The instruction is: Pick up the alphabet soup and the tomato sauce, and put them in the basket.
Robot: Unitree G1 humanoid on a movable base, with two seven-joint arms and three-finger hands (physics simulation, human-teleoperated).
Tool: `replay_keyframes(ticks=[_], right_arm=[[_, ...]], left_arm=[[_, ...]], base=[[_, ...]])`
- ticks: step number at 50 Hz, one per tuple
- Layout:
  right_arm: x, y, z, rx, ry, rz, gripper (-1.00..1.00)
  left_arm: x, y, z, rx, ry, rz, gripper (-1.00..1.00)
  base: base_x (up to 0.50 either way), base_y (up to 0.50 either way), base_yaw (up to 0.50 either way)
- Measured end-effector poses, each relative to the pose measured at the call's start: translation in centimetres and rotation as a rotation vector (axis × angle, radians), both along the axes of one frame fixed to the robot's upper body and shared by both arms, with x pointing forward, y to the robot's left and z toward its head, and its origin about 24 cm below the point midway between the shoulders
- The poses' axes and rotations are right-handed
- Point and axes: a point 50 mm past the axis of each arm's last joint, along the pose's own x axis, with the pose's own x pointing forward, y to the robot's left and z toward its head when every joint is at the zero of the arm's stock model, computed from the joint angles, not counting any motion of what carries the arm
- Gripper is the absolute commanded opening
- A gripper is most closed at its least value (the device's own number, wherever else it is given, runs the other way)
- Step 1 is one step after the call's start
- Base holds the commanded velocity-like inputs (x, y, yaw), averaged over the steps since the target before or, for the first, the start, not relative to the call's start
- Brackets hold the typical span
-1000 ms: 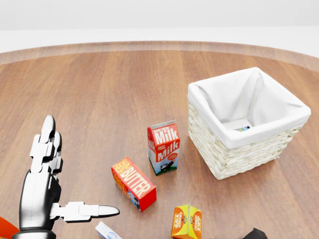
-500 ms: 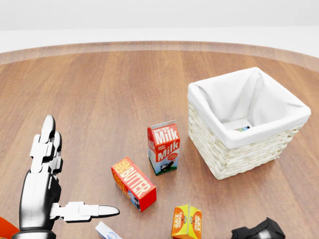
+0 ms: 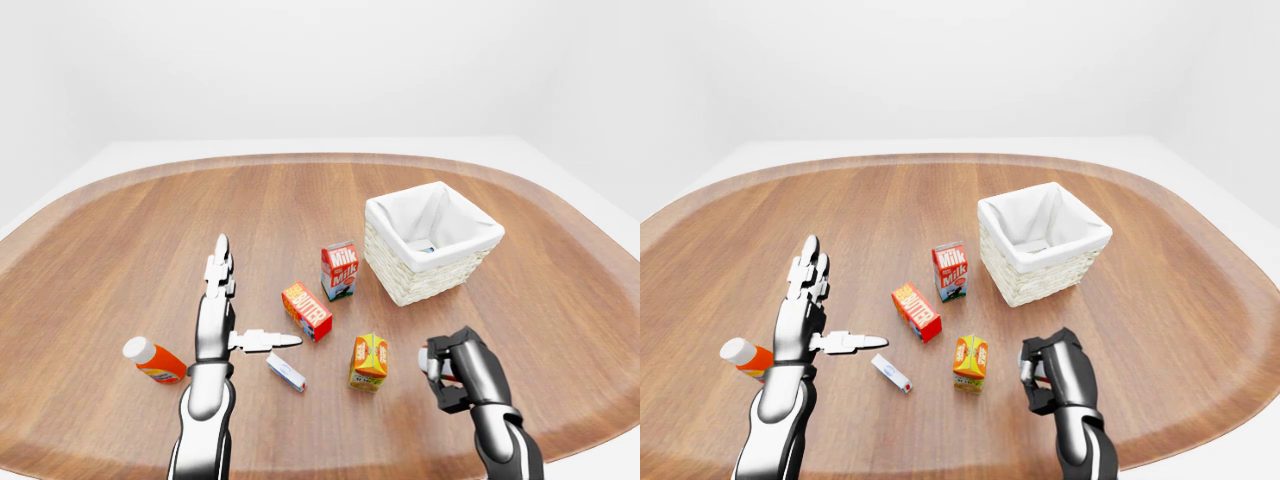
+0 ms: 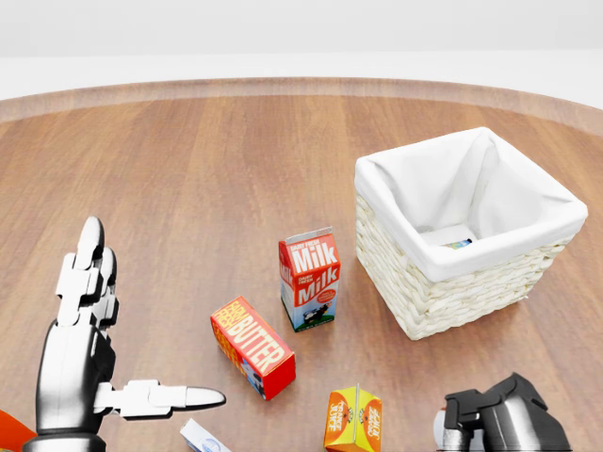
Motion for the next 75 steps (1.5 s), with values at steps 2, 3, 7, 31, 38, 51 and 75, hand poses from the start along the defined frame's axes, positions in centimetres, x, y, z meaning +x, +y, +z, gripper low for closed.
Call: replay_keyframes(ticks=[2,3,7,31,38,51,75], right_arm=[[0.2,0.0,0.3,0.004,-0.011,0.003,-1.0],[0.3,0.0,0.5,0.006,-0.017,0.005,-1.0],[0.6,0.0,1.1,0.012,-0.038,0.011,-1.0],[2.5,0.4,6.0,0.027,-0.201,0.092,-1.0],[3.2,0.6,7.9,0.018,-0.265,0.131,-1.0],[5.2,0.9,10.4,-0.005,-0.359,0.178,-1.0],[8.4,1.1,14.6,-0.037,-0.444,0.176,-1.0]], left_arm=[[0.0,0.0,0.0,0.0,0.0,0.0,1.0],[0.0,0.0,0.0,0.0,0.0,0.0,1.0],[0.0,0.0,0.0,0.0,0.001,0.0,1.0],[0.0,-0.1,-0.2,0.005,0.007,-0.001,1.0],[0.0,-0.1,-0.2,0.006,0.009,-0.001,1.0],[0.1,-0.1,-0.2,0.006,0.009,-0.001,1.0],[0.1,0.0,0.0,0.0,0.001,0.0,1.0]], base=[[0.0,0.0,0.0],[0.0,0.0,0.0],[0.0,0.0,0.0],[0.0,0.0,0.0],[0.0,0.0,0.0],[0.0,0.0,0.0],[0.0,0.0,0.0]])
